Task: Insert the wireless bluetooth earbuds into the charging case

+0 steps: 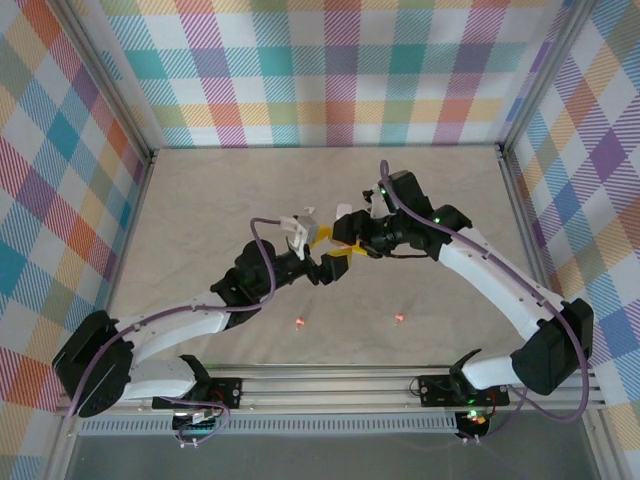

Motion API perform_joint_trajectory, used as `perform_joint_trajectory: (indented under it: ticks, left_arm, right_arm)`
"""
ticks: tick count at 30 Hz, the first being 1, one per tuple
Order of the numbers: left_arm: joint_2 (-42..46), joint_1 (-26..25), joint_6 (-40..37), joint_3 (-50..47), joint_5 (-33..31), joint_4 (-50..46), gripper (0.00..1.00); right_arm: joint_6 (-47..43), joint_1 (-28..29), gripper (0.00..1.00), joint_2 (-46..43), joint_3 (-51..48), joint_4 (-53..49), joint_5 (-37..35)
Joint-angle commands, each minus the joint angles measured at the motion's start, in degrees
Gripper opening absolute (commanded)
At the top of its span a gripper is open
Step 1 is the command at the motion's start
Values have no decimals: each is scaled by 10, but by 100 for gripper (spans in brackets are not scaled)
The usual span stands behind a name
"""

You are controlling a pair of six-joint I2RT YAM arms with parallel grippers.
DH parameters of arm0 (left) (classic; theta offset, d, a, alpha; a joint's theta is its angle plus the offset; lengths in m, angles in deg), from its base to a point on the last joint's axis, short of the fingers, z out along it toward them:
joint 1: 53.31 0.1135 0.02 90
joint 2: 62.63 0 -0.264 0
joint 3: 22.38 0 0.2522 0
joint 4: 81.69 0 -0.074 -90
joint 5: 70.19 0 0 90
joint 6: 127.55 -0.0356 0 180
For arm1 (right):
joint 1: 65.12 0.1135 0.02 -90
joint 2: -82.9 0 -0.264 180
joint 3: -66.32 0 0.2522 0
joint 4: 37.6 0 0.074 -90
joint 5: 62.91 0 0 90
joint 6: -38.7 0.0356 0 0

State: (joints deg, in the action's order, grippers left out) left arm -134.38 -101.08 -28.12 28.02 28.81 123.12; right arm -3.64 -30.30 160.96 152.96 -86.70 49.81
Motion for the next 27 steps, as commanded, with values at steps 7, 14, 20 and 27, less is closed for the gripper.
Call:
perform_joint_trajectory:
  ticks: [7,14,20,27]
  left_arm:
    - [-38,4,31,27,11,89,70]
    - [-35,14,50,30,35,81,36]
    - [-26,25,73,26,38,78,16]
    - [4,75,169,28,80,78,7]
  right_arm:
    - [44,-13,51,-32,17,22,55]
    - [49,-16,51,-40,-1,33,51]
    - [34,-19,64,-46,-7,54,55]
    - [11,-51,71,-127,-64,180,69]
